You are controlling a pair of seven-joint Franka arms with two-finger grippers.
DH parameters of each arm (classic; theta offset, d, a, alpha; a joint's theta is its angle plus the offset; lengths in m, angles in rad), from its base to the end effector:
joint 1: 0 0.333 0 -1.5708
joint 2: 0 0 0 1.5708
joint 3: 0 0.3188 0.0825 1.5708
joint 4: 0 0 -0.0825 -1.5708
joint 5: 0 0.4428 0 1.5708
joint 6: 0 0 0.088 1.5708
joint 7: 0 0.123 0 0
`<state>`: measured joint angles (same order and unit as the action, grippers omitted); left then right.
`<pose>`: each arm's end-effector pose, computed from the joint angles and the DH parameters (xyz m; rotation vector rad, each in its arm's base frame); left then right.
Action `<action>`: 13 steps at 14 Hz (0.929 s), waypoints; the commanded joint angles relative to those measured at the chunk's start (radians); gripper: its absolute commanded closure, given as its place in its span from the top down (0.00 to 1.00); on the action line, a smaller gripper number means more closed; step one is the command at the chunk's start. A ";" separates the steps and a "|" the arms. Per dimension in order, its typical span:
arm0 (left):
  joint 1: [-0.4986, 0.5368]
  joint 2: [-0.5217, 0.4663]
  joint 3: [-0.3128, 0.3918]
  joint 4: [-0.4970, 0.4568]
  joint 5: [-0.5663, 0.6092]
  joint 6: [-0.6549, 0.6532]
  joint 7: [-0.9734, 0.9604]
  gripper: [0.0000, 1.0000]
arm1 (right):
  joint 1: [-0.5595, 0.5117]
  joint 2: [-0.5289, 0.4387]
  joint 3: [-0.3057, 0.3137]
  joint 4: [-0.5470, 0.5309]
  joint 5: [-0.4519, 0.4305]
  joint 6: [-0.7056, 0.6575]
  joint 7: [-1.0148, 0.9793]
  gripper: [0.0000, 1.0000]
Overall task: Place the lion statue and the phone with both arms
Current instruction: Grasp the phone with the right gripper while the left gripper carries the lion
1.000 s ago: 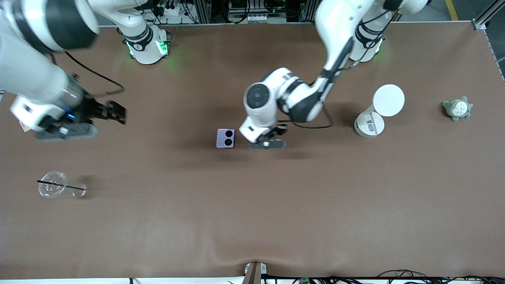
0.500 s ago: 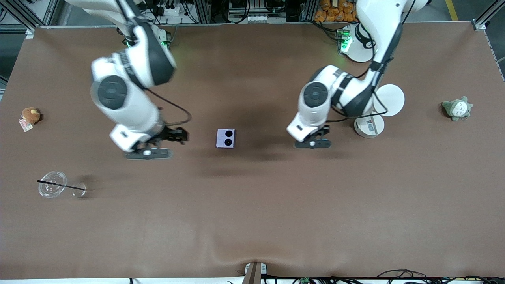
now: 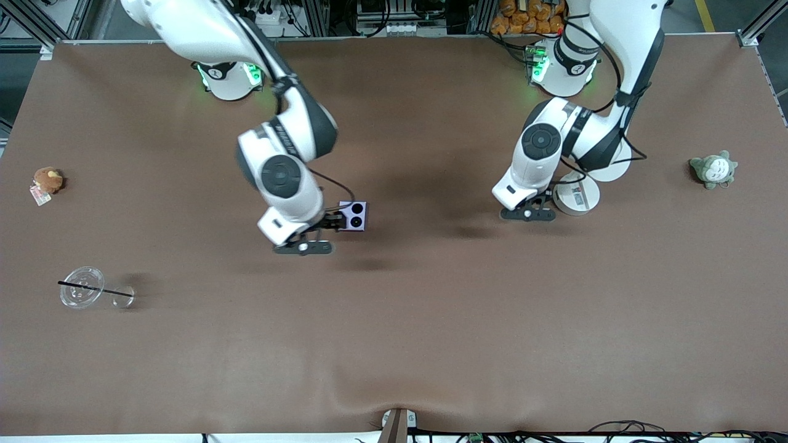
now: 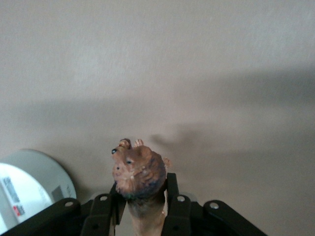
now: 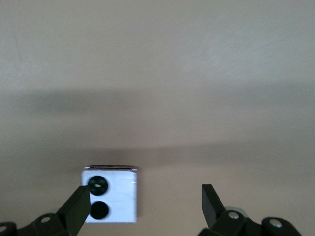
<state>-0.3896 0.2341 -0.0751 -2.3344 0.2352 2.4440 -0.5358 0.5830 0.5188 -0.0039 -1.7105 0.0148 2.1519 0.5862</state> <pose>0.4796 -0.2395 0.1642 -2.9702 0.1751 0.0717 0.5926 0.3886 0.2338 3.1055 -0.0237 -0.1090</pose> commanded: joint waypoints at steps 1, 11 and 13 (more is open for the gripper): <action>0.005 -0.078 -0.006 -0.098 0.023 0.024 -0.001 0.00 | 0.055 0.027 -0.010 -0.031 -0.001 0.068 0.087 1.00; 0.072 -0.003 -0.009 -0.095 0.121 0.118 0.002 0.04 | 0.113 0.124 -0.010 -0.043 -0.001 0.134 0.107 1.00; 0.074 0.004 -0.009 -0.086 0.121 0.119 0.002 0.47 | 0.118 0.133 -0.010 -0.046 -0.001 0.135 0.118 1.00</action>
<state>-0.3236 0.2291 -0.0808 -2.4306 0.3334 2.5457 -0.5317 0.6864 0.6451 -0.0045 -1.7510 0.0148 2.2786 0.6784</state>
